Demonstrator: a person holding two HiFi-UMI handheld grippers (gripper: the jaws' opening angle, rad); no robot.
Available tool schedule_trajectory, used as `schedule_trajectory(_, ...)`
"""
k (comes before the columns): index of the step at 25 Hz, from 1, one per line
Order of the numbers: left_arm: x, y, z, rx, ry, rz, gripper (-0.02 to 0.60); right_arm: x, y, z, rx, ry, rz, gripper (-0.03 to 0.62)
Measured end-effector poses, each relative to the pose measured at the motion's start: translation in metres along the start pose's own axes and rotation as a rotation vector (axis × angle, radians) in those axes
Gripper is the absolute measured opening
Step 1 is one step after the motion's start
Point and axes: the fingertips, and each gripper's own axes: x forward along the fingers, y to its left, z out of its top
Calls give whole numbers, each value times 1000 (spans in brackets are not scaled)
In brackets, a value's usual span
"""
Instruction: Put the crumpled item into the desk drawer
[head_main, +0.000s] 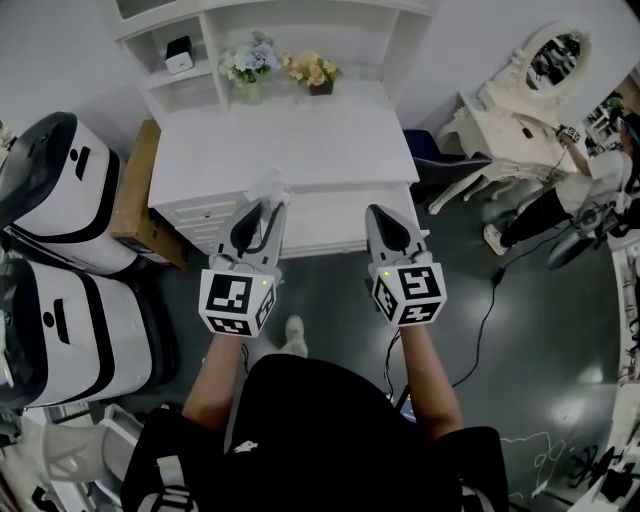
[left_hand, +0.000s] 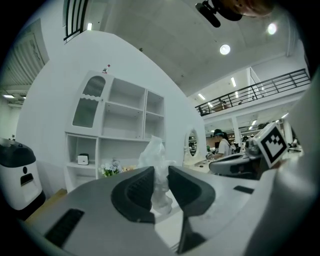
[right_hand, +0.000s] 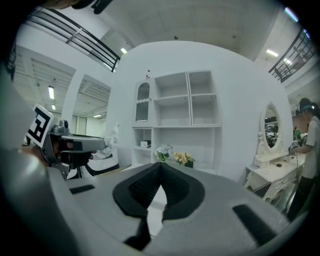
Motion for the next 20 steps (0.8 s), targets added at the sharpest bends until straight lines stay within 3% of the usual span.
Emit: schedule_trajectory(20,94,67,-27,-11,49,-87,75,116,-22,-7,45,16,-47,-5)
